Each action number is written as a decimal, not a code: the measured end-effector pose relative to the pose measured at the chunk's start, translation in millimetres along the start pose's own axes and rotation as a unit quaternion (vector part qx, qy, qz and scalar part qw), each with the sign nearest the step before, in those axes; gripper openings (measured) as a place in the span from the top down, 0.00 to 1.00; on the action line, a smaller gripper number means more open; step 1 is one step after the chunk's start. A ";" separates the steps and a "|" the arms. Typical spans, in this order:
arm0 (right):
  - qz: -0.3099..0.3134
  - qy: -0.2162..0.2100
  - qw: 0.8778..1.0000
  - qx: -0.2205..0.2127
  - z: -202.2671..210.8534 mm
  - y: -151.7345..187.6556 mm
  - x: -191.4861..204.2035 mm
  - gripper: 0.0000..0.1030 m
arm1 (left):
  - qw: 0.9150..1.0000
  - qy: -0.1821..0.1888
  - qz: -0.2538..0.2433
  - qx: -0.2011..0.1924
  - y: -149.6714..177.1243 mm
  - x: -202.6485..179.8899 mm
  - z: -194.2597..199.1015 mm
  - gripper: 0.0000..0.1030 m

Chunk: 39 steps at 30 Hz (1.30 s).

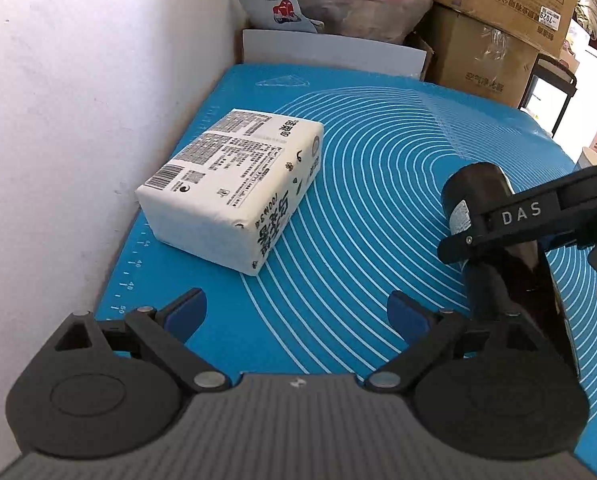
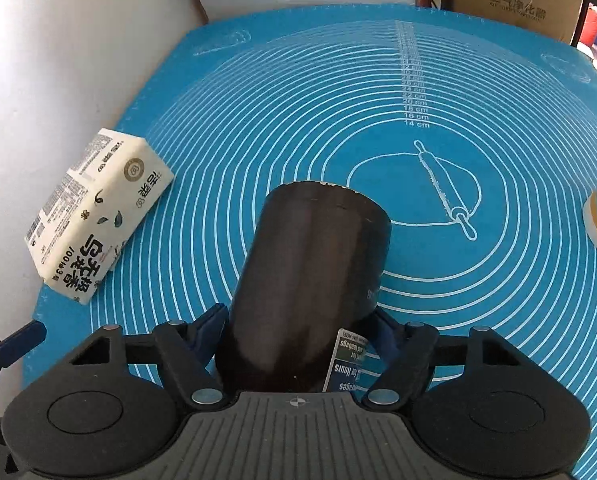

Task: Flip cup upside down
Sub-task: 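Rotate the bottle upright with the right tool and lower it onto the mat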

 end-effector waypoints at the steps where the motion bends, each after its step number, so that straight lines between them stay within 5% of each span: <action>1: 0.000 -0.004 1.000 -0.012 5.5 1.1 -1.5 0.31 | 1.000 0.003 0.001 -0.001 -0.4 -1.0 0.4 0.07; 5: 0.022 -0.002 0.995 -0.095 43.0 4.7 2.6 0.31 | 1.000 0.007 -0.002 -0.010 -4.0 -6.5 7.8 0.07; 10: 0.082 0.039 0.967 -0.237 97.7 10.1 8.4 0.32 | 1.000 0.010 -0.003 -0.029 -10.8 -13.5 19.9 0.07; 18: 0.114 0.065 0.933 -0.335 129.4 3.4 12.5 0.34 | 0.999 0.016 -0.006 -0.034 -12.6 -21.3 23.8 0.07; 21: 0.129 0.080 0.926 -0.344 128.3 -0.7 13.5 0.35 | 0.999 0.018 -0.005 -0.032 -12.3 -21.6 21.9 0.07; 26: 0.112 0.082 0.934 -0.330 117.1 -10.4 4.9 0.35 | 0.999 0.039 0.013 -0.024 -11.3 -22.0 18.0 0.07; 39: 0.101 0.086 0.940 -0.314 102.3 -29.9 5.2 0.34 | 0.999 0.023 0.010 -0.026 -11.6 -24.1 9.8 0.07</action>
Point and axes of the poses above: each gripper's, at about its wrist camera, not at the fingertips, and z roughly against the way its jaws point, x to its left, y to its underside, the point moved 10 cm from there along -z, roughly the way its jaws point, and after that the axes turned 1 degree about -y, right-handed, at the moved point
